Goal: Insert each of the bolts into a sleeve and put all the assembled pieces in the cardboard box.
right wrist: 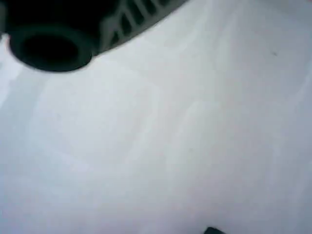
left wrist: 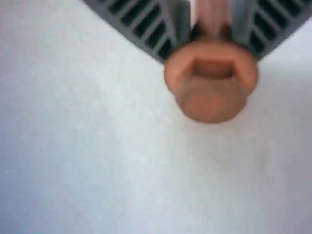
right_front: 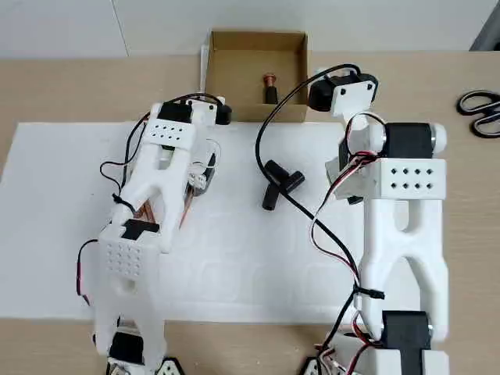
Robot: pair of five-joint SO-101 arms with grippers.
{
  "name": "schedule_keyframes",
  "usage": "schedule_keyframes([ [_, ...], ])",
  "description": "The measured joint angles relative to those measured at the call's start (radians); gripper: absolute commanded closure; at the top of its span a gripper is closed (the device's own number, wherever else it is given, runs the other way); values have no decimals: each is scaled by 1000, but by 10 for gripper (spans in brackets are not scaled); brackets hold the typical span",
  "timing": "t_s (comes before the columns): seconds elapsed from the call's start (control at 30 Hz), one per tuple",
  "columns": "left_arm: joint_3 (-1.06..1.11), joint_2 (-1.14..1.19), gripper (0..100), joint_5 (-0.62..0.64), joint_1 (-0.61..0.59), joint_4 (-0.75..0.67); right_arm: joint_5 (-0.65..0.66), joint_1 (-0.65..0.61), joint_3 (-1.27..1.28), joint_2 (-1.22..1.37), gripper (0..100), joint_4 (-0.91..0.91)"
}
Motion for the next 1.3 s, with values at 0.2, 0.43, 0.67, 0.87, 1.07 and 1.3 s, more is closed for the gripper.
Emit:
schedule_keyframes([
  [0.2, -5, 26, 968, 0, 3, 0, 0, 0, 0, 0, 951, 0],
  [0.43, -61, 61, 986, 2, 15, 31, 0, 0, 0, 0, 951, 0],
  [0.67, -87, -48, 994, 0, 31, 38, 0, 0, 0, -26, 951, 0],
  [0.87, -87, -192, 994, 0, 29, 41, 0, -2, 0, -187, 949, 0],
  [1.07, -66, -408, 994, 78, 29, 44, 0, 2, -2, -365, 952, 0],
  [1.3, 86, -697, 994, 253, 32, 48, 0, -2, 54, -543, 952, 2],
])
